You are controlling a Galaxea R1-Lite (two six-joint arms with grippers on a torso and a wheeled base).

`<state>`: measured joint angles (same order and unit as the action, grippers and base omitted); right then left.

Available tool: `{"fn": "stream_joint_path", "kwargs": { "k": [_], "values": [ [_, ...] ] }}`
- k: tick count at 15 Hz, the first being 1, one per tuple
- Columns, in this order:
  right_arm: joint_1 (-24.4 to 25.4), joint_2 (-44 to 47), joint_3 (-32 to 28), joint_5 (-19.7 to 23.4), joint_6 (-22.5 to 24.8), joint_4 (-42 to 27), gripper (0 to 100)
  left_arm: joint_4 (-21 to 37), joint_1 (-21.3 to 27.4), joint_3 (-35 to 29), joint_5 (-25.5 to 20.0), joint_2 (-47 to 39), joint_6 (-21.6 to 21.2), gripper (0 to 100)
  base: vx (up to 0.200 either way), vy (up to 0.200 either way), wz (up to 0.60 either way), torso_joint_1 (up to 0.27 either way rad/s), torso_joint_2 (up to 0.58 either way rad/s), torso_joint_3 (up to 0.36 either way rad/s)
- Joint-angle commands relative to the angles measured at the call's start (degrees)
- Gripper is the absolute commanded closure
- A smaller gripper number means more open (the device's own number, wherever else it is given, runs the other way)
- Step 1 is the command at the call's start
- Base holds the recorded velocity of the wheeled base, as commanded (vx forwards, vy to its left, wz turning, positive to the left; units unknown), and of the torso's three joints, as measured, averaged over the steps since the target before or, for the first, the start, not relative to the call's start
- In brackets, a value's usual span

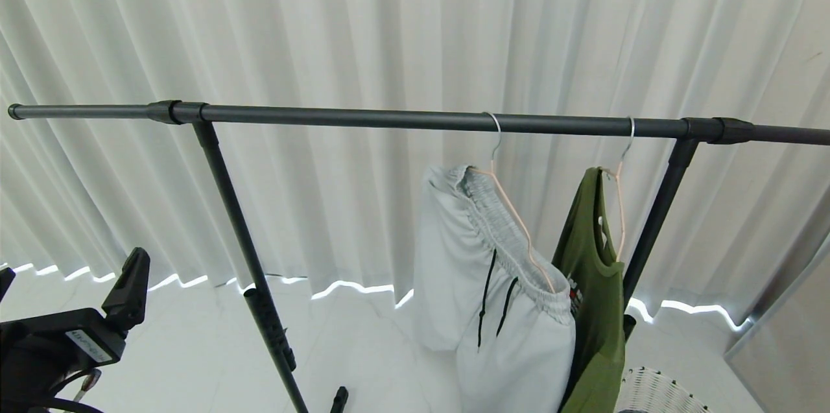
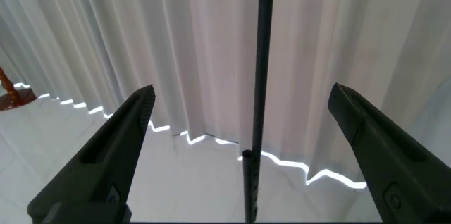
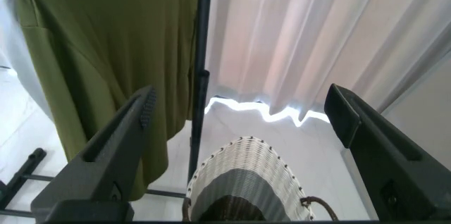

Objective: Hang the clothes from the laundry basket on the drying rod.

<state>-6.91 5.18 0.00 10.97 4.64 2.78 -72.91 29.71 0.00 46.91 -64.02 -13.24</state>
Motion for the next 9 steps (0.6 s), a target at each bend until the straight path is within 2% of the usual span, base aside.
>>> {"fn": "stream_joint_path", "kwargs": {
  "k": [1,5,8,9],
  "values": [
    [-0.03,0.27,0.00,0.01,0.01,0.03,0,0.40,0.09,0.00,-0.15,0.48,-0.12,0,0.000,0.000,0.00,0.000,0.00,0.000],
    [-0.03,0.27,0.00,0.01,0.01,0.03,0,2.86,0.09,0.00,-1.21,4.87,-3.72,0,0.000,0.000,0.00,0.000,0.00,0.000],
    [-0.03,0.27,0.00,0.01,0.01,0.03,0,14.46,0.61,0.00,-1.73,12.78,-3.64,0,0.000,0.000,0.00,0.000,0.00,0.000],
    [-0.03,0.27,0.00,0.01,0.01,0.03,0,23.34,0.09,0.00,-3.23,17.09,-3.55,0,0.000,0.000,0.00,0.000,0.00,0.000]
  ]
}}
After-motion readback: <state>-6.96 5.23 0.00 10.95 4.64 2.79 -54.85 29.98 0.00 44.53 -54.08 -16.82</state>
